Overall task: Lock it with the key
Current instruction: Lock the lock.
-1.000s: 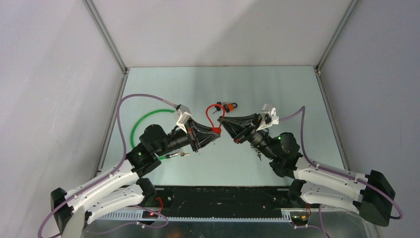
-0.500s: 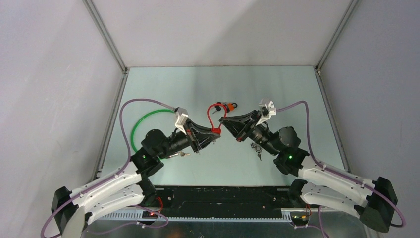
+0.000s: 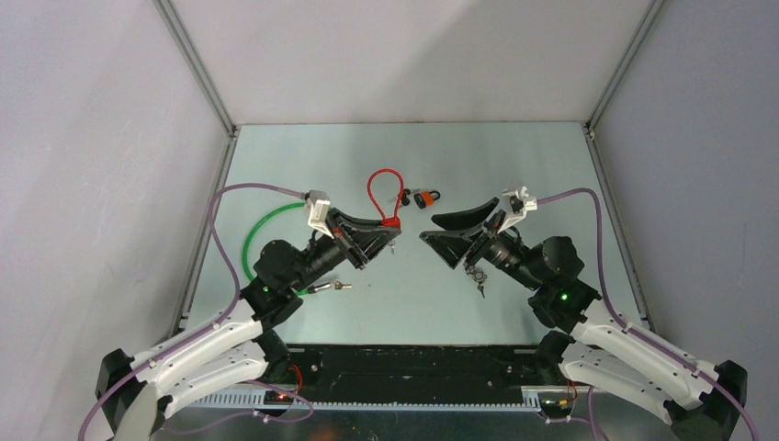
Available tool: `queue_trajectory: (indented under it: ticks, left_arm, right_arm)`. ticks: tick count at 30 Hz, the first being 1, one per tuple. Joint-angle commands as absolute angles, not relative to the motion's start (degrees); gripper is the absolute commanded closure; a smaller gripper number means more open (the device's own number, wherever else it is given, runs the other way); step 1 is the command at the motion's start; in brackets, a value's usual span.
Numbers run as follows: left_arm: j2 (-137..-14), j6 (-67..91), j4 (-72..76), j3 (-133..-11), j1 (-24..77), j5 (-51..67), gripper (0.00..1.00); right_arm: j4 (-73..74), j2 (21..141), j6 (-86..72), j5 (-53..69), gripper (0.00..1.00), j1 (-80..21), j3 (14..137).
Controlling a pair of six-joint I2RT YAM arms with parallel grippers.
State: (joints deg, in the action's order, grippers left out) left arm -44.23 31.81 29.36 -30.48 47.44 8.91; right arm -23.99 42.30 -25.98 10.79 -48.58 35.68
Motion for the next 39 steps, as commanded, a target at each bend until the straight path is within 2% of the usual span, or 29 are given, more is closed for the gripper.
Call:
queue_trajectory:
  ticks: [1,9,11,14,16,23,26,28,32,36,37,39]
  left_arm:
    - [-43.18,36.80,33.66,-34.05,47.11,7.28,1.00]
    - [-41.82,43.76,33.79,-37.19,46.96,11.56,1.00]
    - [-42.06,43.91,34.13,-38.04,46.95,13.98,1.00]
    - [-42.68,43.99,35.11,-39.04,46.95,18.26,1.00]
    - [-43.12,44.03,36.18,-39.43,47.03,20.51,1.00]
    - [-44.59,44.40,40.14,-40.09,47.03,26.06,1.00]
    - [-44.93,44.59,41.24,-40.03,47.02,26.83,1.00]
    - [-44.87,44.69,41.76,-40.07,47.04,27.15,1.00]
    - [-44.72,44.80,42.45,-39.87,47.00,27.34,1.00]
    - [-44.56,45.16,42.56,-39.57,46.98,26.02,1.00]
    - [-44.56,45.26,42.55,-39.45,47.00,25.29,1.00]
    - [-44.33,45.59,42.54,-39.20,46.95,23.94,1.00]
  right_arm:
    - [-26.80,44.45,-25.28,15.90,0.27,-49.68,35.91]
    - [-40.82,52.33,-28.52,21.11,0.26,-53.20,35.79]
    - [-43.84,54.05,-29.90,21.73,0.27,-53.41,35.81]
    - [-47.99,55.79,-31.20,22.93,0.40,-53.37,35.77]
    - [-51.11,56.60,-32.15,24.26,0.42,-53.43,35.78]
    - [-60.94,59.86,-36.59,26.26,0.40,-53.43,35.79]
    - [-63.41,60.79,-38.13,26.73,0.43,-53.43,35.84]
    - [-64.04,61.29,-38.67,27.09,0.48,-53.37,35.79]
    - [-64.96,61.71,-39.43,27.26,0.64,-53.34,35.80]
    - [-64.53,62.19,-39.42,26.31,0.83,-53.43,35.85]
    - [-64.04,62.11,-38.99,25.72,0.92,-53.48,35.86]
    - [-61.33,61.57,-37.49,23.76,1.00,-53.90,36.12]
